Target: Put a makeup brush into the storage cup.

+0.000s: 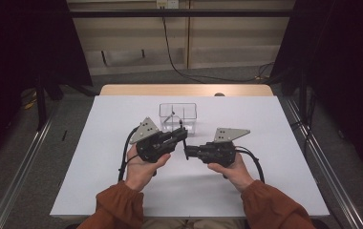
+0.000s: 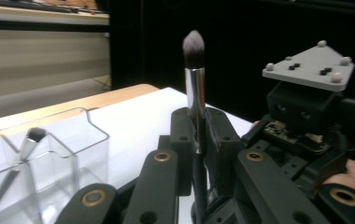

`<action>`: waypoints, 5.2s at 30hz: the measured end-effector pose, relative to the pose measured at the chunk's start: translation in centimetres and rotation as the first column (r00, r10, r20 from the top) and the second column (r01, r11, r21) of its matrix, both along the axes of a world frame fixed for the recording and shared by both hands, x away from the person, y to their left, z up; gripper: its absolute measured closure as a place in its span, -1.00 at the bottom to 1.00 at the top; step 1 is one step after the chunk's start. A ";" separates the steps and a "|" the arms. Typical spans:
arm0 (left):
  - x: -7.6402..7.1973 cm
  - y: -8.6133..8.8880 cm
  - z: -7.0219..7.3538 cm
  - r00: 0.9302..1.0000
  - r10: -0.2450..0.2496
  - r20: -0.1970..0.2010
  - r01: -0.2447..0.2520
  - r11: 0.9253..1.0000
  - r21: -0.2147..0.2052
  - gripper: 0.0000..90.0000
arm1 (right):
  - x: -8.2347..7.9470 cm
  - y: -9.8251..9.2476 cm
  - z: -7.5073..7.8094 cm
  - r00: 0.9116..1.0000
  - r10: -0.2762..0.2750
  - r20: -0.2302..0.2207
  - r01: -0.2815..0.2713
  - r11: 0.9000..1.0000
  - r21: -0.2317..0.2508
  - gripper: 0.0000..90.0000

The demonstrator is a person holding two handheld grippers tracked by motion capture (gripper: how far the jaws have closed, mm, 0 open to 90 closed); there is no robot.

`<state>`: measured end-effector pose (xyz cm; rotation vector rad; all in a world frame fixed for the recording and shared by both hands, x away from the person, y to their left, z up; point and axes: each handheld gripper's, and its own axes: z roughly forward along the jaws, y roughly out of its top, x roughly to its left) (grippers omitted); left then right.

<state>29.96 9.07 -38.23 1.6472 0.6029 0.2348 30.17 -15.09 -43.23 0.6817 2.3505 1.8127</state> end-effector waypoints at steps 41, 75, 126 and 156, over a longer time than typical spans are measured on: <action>0.2 -0.2 -0.3 1.000 -0.020 -0.014 0.021 1.000 0.018 0.87 | -0.1 0.2 0.1 0.999 -0.052 0.001 0.052 0.998 -0.018 -0.30; 0.8 4.5 0.3 0.995 0.100 -0.011 -0.100 0.994 0.037 0.87 | -1.6 -2.1 0.4 0.971 -0.230 0.072 0.232 0.973 -0.019 -0.94; 4.6 8.6 3.5 0.977 0.214 0.023 -0.215 0.976 0.034 0.87 | -6.7 -14.2 -0.9 0.799 -0.595 0.084 0.598 0.801 -0.020 -0.95; 8.7 6.6 4.9 0.966 0.251 0.057 -0.254 0.966 0.051 0.87 | -7.4 -15.4 -1.5 0.795 -0.596 0.117 0.601 0.799 -0.014 -1.00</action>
